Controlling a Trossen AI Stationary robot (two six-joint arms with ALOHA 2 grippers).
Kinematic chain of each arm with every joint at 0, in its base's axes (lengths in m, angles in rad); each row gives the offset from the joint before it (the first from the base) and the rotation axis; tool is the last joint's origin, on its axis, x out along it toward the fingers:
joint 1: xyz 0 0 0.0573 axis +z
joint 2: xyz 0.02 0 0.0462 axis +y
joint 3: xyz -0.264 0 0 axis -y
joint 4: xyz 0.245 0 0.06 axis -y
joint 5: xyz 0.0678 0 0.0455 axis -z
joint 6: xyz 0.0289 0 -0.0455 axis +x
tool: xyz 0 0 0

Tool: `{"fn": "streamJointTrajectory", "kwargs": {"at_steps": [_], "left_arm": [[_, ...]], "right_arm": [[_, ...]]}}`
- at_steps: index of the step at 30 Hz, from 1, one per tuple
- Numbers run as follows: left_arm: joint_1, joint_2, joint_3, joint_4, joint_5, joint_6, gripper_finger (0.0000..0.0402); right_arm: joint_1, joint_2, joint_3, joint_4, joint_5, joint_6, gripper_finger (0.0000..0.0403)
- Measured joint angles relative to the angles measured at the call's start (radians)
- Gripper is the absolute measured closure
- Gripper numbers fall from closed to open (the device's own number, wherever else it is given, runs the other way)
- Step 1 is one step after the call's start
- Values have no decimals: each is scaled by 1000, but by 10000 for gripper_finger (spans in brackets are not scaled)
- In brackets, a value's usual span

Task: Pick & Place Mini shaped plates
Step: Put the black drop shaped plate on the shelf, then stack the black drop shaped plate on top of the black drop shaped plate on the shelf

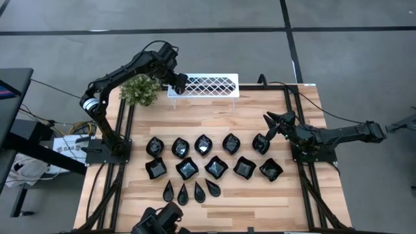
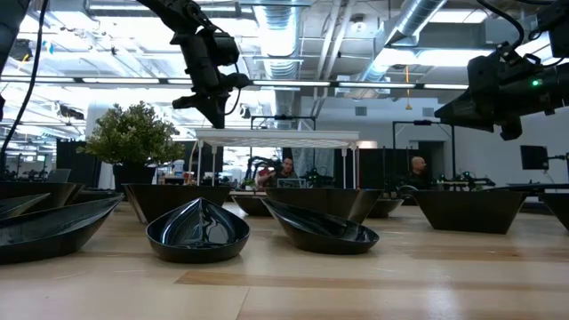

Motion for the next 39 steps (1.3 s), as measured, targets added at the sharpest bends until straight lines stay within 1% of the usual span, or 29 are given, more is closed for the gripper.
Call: {"fn": "streamJointTrajectory", "kwargs": {"at_steps": [4, 7, 11, 14, 18, 21, 24, 27, 31, 36, 39], "left_arm": [[0, -5, 0, -1, 0, 0, 347], [-3, -41, -1, -11, 1, -5, 339], [-19, -136, -1, -47, 5, -24, 334], [-58, -238, -1, -108, 8, -35, 335], [-172, -368, -1, -168, 11, -82, 339], [-299, -451, -1, -193, 9, -110, 339], [-445, -520, -10, -196, -28, -169, 339], [-579, -590, -80, -198, -79, -281, 340], [-721, -677, -233, -198, -113, -465, 340], [-871, -757, -457, -164, -106, -710, 340], [-961, -783, -572, -80, -64, -868, 340]], "right_arm": [[0, 0, 0, 0, 0, 0, 284], [0, 0, 0, 0, 0, 0, 284], [0, 0, 0, 0, 0, 0, 284], [0, 0, 0, 0, 0, 0, 284], [0, 0, 0, 0, 0, 0, 284], [0, 0, 0, 0, 0, 0, 284], [0, 0, 0, 1, 0, 0, 284], [0, 0, 0, 2, 0, 0, 284], [0, 0, 0, 2, 0, 0, 284], [0, 0, 0, 3, 0, 0, 284], [0, 0, 0, 3, 0, 0, 284]]}}
